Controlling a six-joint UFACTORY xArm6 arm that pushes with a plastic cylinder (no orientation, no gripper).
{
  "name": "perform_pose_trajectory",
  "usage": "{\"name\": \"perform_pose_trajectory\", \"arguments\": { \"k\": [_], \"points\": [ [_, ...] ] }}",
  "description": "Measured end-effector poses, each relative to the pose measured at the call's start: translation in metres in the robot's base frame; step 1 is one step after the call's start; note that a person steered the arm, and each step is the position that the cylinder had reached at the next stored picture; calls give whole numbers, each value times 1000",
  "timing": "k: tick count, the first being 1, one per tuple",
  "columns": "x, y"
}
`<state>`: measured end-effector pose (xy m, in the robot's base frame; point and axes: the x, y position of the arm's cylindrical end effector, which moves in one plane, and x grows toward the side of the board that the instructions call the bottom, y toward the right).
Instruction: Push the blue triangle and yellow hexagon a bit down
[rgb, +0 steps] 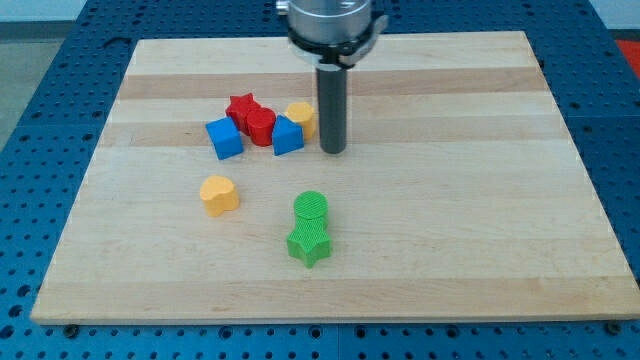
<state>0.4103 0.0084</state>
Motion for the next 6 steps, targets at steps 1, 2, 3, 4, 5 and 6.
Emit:
{"name": "perform_pose_trajectory", "arguments": {
  "k": [1,2,3,4,5,6],
  "points": [
    [-49,29],
    [-103,27],
    [-118,-11],
    [-111,-44],
    [-101,-69],
    [-82,-74]
  ]
}}
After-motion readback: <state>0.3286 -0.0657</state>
